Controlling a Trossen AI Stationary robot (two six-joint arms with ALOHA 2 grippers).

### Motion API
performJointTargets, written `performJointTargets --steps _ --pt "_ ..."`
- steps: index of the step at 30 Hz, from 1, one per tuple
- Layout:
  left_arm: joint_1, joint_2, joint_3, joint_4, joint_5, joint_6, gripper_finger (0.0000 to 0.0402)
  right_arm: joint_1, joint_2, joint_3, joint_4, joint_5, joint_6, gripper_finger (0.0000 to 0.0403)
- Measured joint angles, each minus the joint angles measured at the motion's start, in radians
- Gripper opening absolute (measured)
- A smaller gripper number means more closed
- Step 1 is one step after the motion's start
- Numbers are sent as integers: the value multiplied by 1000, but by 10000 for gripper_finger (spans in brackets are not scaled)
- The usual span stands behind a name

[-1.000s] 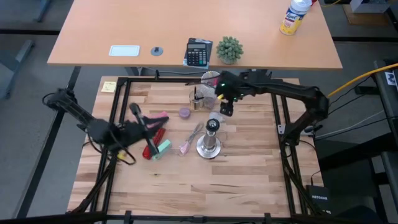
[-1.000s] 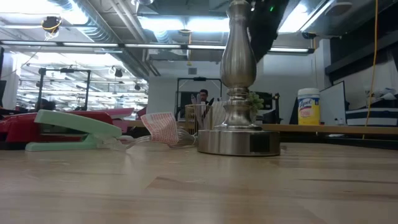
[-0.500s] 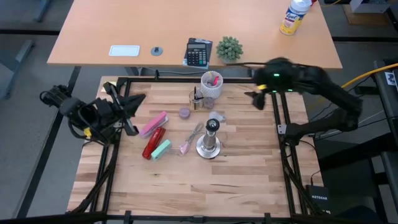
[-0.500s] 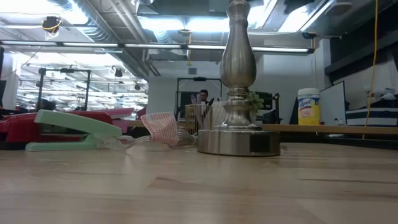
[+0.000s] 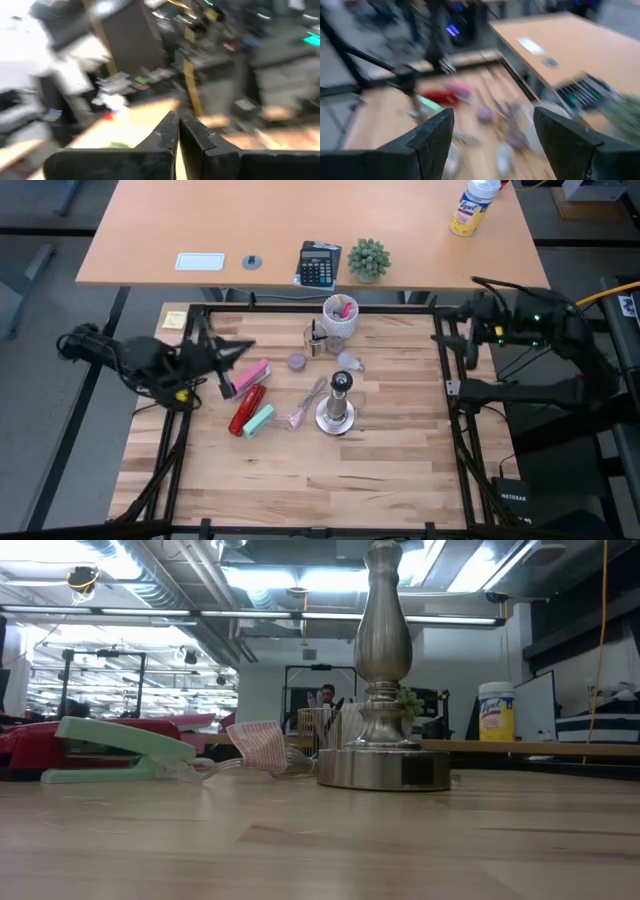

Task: Screw lightbulb
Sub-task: Return to Home Position

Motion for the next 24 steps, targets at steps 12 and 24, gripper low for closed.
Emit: performJointTargets --steps 12,24 --pt "351 120 -18 -367 645 -418 5 0 -239 -650 632 -215 179 280" --pt "409 117 -428 41 736 -568 5 0 -241 -900 787 -283 280 280"
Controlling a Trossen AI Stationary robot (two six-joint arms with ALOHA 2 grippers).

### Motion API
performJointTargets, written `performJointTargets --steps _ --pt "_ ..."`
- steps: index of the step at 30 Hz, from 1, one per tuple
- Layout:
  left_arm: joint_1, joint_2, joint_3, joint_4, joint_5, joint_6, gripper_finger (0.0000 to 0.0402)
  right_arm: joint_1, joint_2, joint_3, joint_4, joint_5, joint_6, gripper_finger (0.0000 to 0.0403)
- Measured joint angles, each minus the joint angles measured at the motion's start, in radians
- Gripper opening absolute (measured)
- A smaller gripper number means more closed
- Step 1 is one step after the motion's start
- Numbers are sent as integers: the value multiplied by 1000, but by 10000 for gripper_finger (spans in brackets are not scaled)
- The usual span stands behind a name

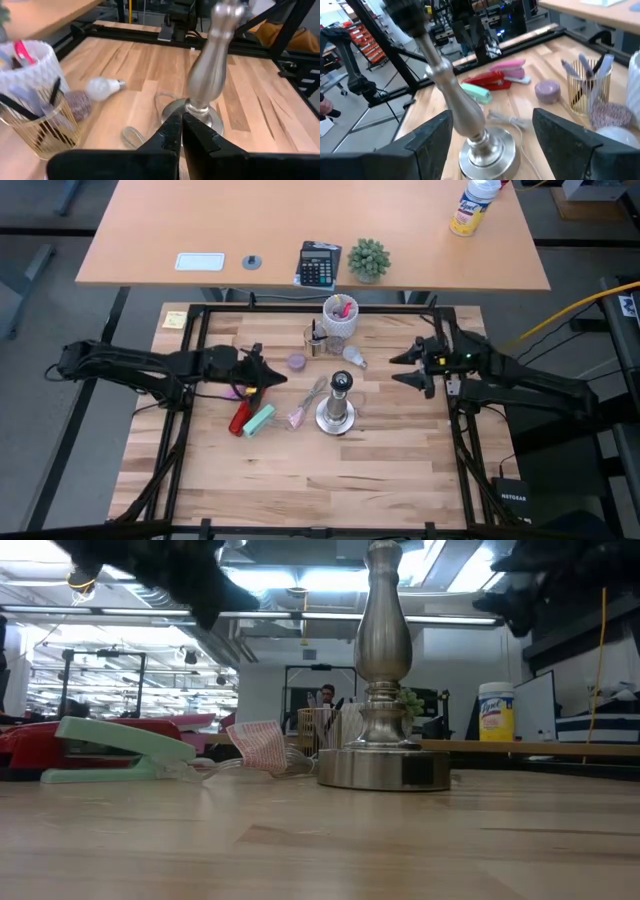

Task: Screw lightbulb
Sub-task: Return to Home Position

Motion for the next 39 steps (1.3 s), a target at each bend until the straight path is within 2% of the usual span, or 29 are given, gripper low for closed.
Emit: performJointTargets --steps 7,16,39 --pt "2 0 -186 186 -4 -36 5 0 0 -109 55 0 1 280" --pt "11 0 -322 265 -17 -37 5 0 0 -175 50 1 18 280" --pt "10 0 -331 210 -16 -34 5 0 -3 -174 29 28 18 280"
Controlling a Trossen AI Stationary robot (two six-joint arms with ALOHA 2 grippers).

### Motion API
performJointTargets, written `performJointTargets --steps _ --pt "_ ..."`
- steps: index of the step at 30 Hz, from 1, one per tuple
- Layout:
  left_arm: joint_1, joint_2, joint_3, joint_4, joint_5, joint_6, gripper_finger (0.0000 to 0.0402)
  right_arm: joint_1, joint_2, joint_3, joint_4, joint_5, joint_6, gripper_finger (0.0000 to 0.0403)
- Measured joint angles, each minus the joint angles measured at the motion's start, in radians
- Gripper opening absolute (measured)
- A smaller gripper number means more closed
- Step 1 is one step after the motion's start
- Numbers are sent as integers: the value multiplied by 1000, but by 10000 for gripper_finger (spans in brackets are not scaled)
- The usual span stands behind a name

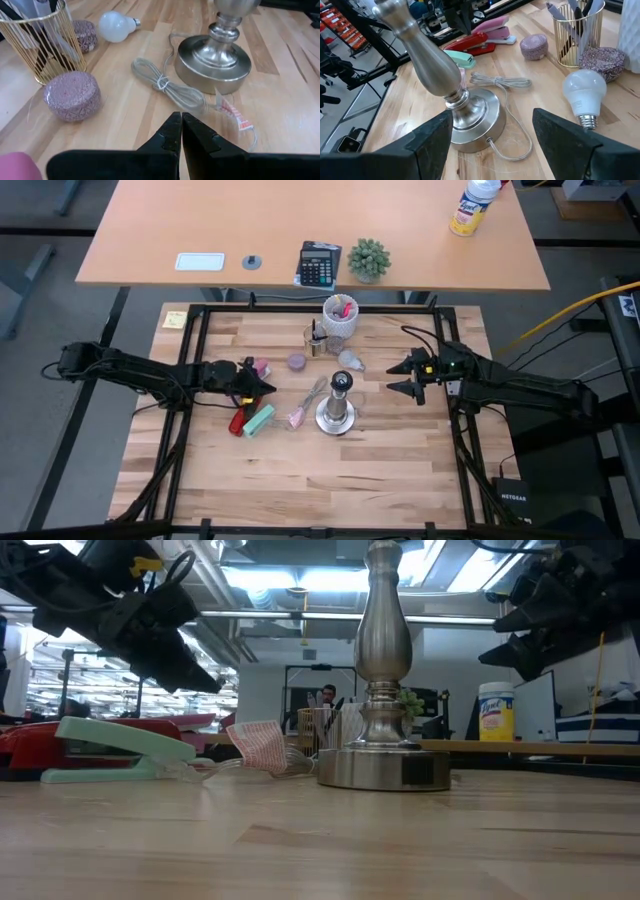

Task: Screw lightbulb
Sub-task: Return to Home Position

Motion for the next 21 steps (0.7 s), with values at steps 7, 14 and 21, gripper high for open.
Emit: performJointTargets --steps 7,14,21 --pt "0 -35 0 -95 0 0 5 0 -101 0 -2 0 0 280" --pt "-1 -203 0 -309 0 0 5 0 -221 1 -1 0 0 280" --pt "-1 -412 0 -491 0 0 5 0 -283 1 0 0 -1 280"
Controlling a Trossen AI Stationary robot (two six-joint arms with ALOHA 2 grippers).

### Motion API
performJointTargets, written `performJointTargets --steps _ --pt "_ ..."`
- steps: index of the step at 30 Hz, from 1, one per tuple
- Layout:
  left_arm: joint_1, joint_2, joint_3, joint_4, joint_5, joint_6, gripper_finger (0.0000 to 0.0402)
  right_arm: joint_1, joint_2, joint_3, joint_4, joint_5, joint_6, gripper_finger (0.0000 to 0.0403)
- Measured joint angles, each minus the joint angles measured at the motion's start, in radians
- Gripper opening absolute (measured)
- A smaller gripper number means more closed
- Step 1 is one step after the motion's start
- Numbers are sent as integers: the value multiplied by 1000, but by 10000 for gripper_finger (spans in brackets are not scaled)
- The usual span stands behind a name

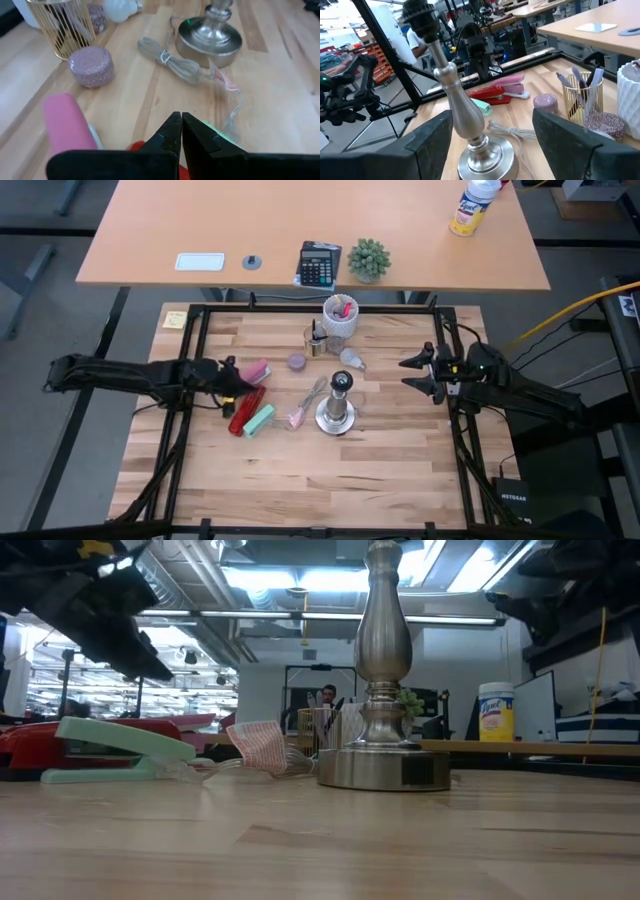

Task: Screw lightbulb
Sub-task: Return to Home Position

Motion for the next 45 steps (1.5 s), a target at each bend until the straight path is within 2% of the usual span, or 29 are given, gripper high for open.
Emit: performJointTargets --steps 5,16,19,23,27,34,45 --pt "0 -124 0 -70 0 0 5 0 -8 0 -1 0 0 280" --pt "0 -245 0 -106 0 0 5 0 -16 0 0 0 0 280" --pt "0 -313 -53 -57 0 0 5 0 -25 0 0 0 0 280" --pt "0 -420 -200 65 2 0 5 0 -34 0 2 0 0 280" --pt "-2 -467 -258 264 24 0 5 0 -35 0 0 -1 0 280" --pt "0 -603 -258 225 20 -1 5 0 -35 0 -5 5 0 280" --pt "0 -587 -258 222 20 -3 5 0 -35 0 -44 6 0 280"
